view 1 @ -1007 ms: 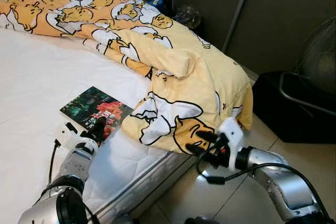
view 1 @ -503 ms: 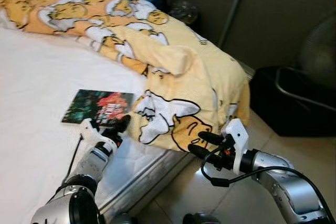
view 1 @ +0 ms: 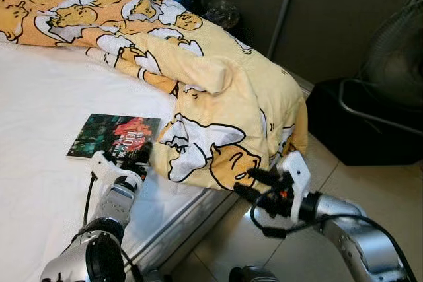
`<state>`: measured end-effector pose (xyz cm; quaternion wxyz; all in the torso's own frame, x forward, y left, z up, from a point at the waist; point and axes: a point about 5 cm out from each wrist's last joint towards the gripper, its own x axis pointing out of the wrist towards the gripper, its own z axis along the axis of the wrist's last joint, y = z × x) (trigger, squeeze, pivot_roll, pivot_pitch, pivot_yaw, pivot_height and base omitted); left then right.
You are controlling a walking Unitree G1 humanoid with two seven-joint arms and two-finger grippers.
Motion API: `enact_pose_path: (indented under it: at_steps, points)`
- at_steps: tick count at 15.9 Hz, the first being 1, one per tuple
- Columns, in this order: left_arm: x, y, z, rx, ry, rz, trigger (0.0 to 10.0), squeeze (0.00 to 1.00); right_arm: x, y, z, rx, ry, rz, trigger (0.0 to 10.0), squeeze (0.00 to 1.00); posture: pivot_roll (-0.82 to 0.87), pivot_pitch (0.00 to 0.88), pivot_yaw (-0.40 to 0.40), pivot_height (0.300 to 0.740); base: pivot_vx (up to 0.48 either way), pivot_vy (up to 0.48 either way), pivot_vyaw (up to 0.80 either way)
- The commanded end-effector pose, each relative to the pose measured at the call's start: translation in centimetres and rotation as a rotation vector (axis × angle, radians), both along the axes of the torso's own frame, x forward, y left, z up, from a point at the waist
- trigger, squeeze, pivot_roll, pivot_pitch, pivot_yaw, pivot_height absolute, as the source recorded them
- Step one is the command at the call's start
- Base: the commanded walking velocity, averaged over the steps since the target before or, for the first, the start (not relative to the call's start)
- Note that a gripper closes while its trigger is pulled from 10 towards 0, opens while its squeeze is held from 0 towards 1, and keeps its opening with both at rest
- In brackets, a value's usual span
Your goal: Clean up the room
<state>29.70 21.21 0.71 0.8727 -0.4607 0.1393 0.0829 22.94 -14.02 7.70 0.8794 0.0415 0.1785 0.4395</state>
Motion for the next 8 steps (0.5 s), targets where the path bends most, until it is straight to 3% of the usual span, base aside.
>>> enact_pose_path:
  at_steps: [1, 4, 8]
  points:
    - [0.0, 0.8, 0.2, 0.001, -0.002, 0.07, 0.0, 0.0, 0.0, 0.0, 0.6, 0.003, -0.03, -0.004, 10.0, 0.0, -0.24, 0.099, 0.026, 0.74, 0.0, 0.0, 0.0]
    - [0.5, 0.1, 0.6, -0.025, -0.03, 0.076, 0.0, 0.0, 0.1, -0.1, 1.0, -0.001, -0.039, 0.009, 10.0, 0.0, -0.23, 0.094, 0.026, 0.74, 0.0, 0.0, 0.0]
    - [0.6, 0.9, 0.8, -0.037, -0.034, 0.108, 0.0, 0.0, 0.9, 0.6, 1.2, 0.015, -0.058, -0.007, 10.0, 0.0, -0.23, 0.103, 0.038, 0.74, 0.0, 0.0, 0.0]
